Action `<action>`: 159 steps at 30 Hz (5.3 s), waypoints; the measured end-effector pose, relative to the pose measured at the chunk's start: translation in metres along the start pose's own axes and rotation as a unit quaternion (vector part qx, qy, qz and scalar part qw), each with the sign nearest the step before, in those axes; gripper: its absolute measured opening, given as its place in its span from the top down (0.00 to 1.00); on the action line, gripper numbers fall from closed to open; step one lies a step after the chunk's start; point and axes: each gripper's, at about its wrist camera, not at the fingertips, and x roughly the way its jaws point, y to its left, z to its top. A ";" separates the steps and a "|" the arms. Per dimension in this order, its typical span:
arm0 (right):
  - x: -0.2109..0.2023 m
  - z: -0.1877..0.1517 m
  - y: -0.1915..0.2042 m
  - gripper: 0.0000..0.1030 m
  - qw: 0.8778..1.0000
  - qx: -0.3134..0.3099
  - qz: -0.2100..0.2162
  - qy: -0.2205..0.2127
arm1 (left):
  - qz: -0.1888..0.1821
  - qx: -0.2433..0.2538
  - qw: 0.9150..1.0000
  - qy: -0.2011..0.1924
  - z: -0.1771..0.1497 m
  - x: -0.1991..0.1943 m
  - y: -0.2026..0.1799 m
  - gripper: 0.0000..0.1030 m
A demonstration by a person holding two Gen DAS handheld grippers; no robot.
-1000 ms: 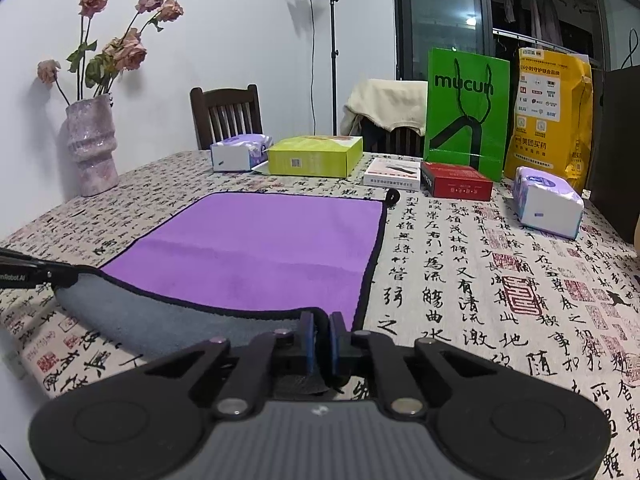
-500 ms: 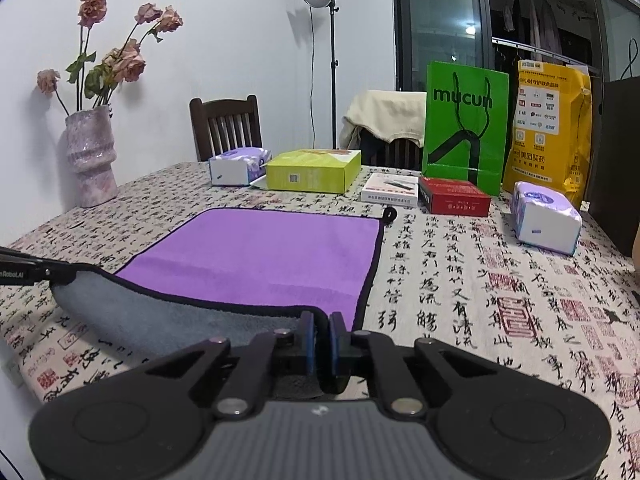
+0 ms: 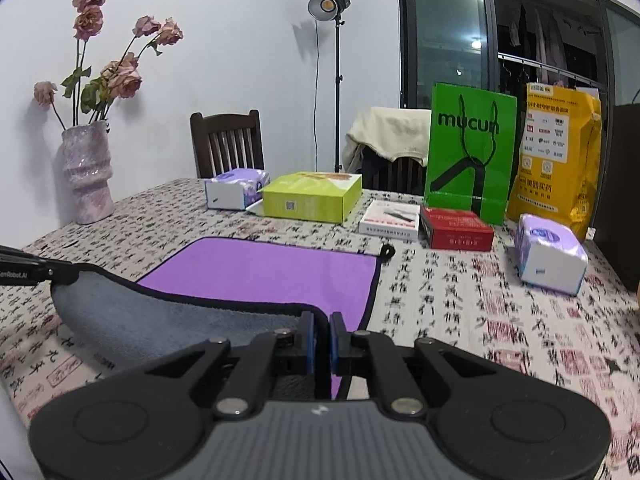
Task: Fold towel
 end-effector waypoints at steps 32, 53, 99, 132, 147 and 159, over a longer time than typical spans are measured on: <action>0.118 0.073 -0.044 0.93 0.999 0.024 0.008 0.027 | -0.007 0.002 0.999 0.034 0.083 0.116 0.019 0.94; 0.201 0.079 -0.072 0.93 0.996 0.047 0.012 0.073 | -0.012 -0.010 0.994 0.106 0.098 0.212 0.028 0.94; 0.146 0.093 -0.056 0.01 0.999 0.023 -0.032 0.037 | 0.023 -0.006 0.999 0.030 0.106 0.142 0.020 0.03; -0.039 0.074 -0.010 0.00 0.996 0.008 -0.073 -0.049 | 0.027 -0.006 0.996 -0.083 0.065 -0.047 -0.003 0.00; -0.112 0.036 0.015 0.00 0.995 0.002 -0.071 -0.070 | 0.027 -0.004 0.993 -0.116 0.017 -0.128 -0.014 0.00; -0.143 0.001 0.031 0.00 0.995 -0.006 -0.066 -0.075 | 0.041 -0.002 0.991 -0.126 -0.025 -0.163 -0.020 0.00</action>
